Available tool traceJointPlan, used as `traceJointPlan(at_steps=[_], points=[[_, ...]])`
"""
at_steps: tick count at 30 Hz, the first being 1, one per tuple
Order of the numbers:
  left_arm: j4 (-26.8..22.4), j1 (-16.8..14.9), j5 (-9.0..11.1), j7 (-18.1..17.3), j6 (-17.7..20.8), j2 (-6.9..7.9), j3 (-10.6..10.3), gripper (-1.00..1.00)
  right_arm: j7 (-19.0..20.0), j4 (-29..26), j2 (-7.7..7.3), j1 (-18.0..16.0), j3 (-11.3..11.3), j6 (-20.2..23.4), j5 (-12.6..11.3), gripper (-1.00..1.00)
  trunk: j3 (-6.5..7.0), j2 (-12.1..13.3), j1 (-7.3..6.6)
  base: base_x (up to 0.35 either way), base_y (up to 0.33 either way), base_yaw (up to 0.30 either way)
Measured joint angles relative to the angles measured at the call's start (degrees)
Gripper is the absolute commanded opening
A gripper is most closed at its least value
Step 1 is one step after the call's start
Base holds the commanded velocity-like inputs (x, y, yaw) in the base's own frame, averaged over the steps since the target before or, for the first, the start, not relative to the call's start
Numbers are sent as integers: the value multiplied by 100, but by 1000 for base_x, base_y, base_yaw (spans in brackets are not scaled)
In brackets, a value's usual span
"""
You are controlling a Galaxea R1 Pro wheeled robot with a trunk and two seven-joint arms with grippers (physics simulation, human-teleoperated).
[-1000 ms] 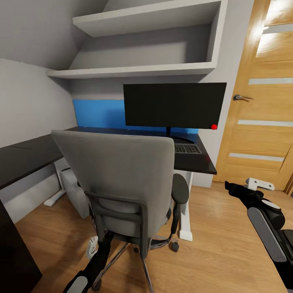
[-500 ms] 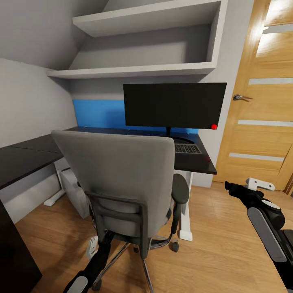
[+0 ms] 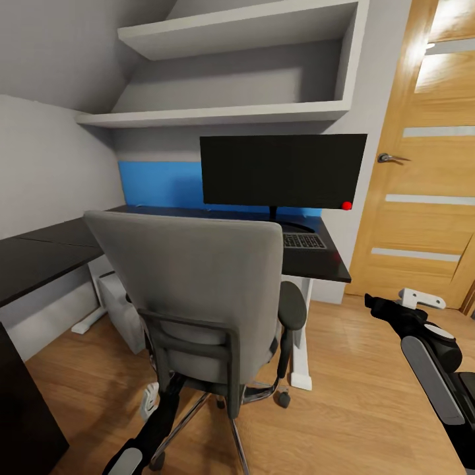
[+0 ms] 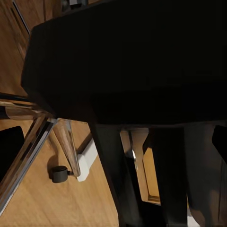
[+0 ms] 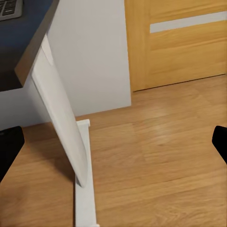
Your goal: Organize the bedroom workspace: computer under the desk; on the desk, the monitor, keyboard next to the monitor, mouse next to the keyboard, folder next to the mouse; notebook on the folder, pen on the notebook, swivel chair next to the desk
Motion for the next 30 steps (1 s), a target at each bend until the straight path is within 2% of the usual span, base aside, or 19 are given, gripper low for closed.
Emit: traceJointPlan(at_steps=[12, 21, 30], points=[[-4, 0, -6, -26, -9, -3, -7, 100, 0, 0, 0, 0, 0, 0, 0, 100, 0, 0, 0, -5, 0, 0], [-16, 4, -13, -237, -33, -2, -8, 100, 0, 0, 4, 0, 8, 0, -1, 100, 0, 0, 0, -2, -1, 0], [-16, 5, -7, -272, -32, -8, -5, 100, 0, 0, 15, 2, 9, 0, -2, 100, -1, 0, 0, -101, -46, 0]])
